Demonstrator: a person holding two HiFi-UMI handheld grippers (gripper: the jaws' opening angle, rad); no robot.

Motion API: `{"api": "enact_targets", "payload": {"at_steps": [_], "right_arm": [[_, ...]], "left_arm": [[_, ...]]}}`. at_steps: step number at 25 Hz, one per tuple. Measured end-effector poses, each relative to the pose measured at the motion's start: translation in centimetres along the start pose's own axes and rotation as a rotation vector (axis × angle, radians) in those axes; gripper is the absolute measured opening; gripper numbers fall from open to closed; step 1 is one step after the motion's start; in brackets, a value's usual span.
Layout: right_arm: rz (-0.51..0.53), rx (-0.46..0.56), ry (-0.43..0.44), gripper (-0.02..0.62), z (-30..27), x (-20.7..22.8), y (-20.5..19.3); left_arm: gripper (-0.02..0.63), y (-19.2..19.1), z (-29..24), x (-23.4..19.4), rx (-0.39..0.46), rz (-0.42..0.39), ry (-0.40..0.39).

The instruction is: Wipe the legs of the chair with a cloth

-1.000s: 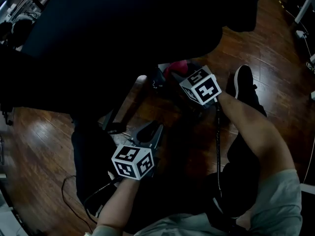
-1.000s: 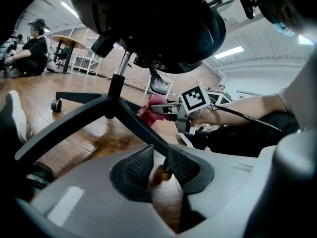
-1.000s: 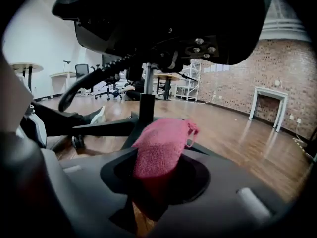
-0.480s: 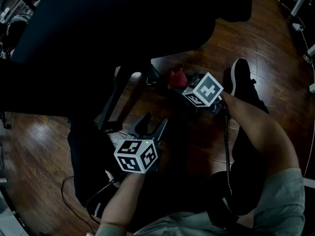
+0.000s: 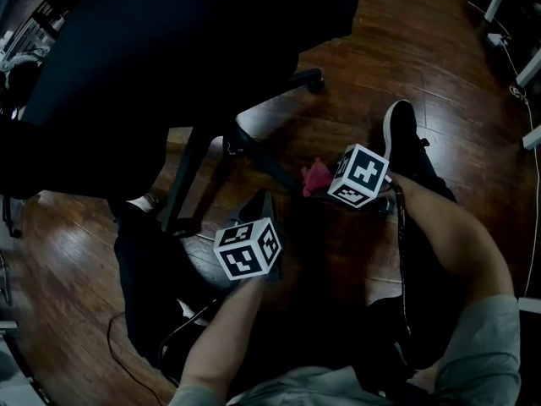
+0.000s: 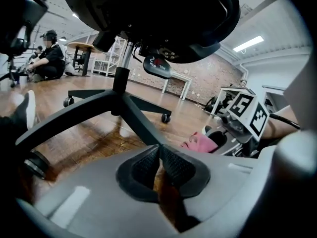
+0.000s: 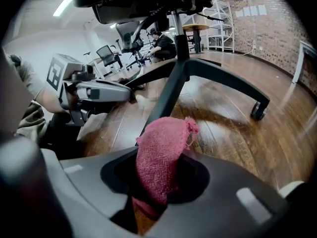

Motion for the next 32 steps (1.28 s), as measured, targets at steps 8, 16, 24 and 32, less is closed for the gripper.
{"api": "enact_targets", "payload": {"at_steps": [8,16,24,32], "right_arm": [[0.062,0.082,-0.104,0.123,3.4,1.6,0.9],[0.064,0.157,-0.199,0.123,5.8,2.7,1.6],[0.063,0.205,-0.244,0.124,6.9,3.6,2.0],[0.052,0.201,-0.275,0.124,7.3,4.0,1.9]], "left_arm": [[0.213,0.2,-4.0,1.2,-0.026,0.038,0.140],[0.271,-0.3,-6.9,1.8,-0.033,0.062,0.278],[0.343,-0.8,-10.6,1.0,-0.133,0.007,0.360],[0.359,-0.8,-10.9,0.8,-0.136,0.000,0.297]]}}
Point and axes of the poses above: the fingertips, and each gripper's own axes: z backward along the fingers, x to its right, y out of its top, the point moved 4 cm from there along z, backward along the fingers, and after that the axes turned 12 degrees about z, right-handed, at the moved point
